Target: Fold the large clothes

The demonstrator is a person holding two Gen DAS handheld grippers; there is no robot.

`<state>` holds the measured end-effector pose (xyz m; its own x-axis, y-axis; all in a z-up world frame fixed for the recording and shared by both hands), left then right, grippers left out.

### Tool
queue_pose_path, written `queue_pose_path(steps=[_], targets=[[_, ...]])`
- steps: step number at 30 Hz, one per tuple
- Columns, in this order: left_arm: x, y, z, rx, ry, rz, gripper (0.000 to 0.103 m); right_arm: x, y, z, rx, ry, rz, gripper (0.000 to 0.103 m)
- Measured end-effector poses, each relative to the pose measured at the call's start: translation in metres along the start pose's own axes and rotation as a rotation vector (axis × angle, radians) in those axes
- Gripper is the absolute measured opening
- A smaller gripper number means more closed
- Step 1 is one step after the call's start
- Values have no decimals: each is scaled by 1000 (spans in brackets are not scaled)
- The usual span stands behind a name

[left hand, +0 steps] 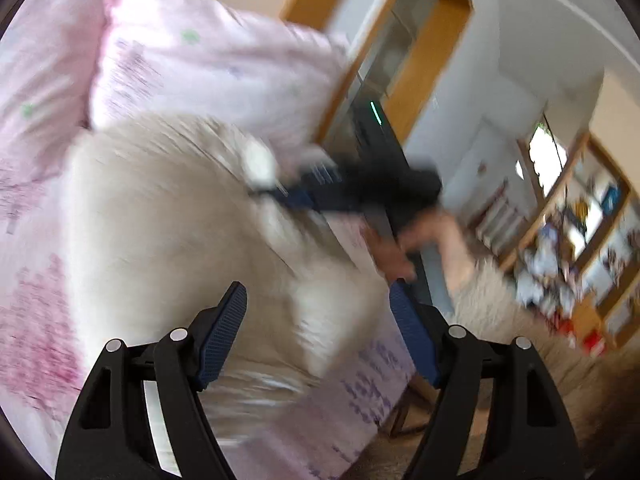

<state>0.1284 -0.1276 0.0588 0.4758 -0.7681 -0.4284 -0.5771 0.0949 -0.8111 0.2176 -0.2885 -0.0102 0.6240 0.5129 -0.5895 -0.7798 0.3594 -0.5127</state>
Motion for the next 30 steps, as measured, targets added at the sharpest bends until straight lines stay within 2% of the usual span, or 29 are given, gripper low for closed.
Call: queue_pose_path(steps=[2, 4, 6, 9, 11, 16, 30], targets=[[-8, -19, 25, -18, -69, -49, 75, -1, -1, 0, 6, -4, 1, 12], [-11, -36, 57, -26, -190, -80, 75, -2, -1, 1, 12, -11, -1, 12], [-9, -38, 81, -25, -294, -72, 75, -4, -2, 3, 12, -15, -9, 12], [0, -36, 111, -49, -347, -32, 75, -11, -5, 6, 0, -26, -28, 12], [5, -30, 122, -58, -355, 5, 75, -14, -6, 3, 1, -21, -37, 12], [31, -20, 119, -56, -352, 58, 75, -8, -6, -17, 55, 6, -21, 12], [78, 7, 127, -68, -321, 158, 77, 3, 2, -60, 171, 8, -8, 11]])
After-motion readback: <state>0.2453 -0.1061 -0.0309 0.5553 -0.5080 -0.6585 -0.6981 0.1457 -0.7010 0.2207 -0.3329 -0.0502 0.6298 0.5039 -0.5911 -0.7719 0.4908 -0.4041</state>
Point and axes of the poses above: each gripper's, at about its wrist camera, not at the fingertips, and x roughly the way its jaws point, z to its left, y to its underside, the point moved 7 cm from there along x, roughly the way its jaws point, and after that the axes turned 7 degrees about -z, right-handed, at the moved point
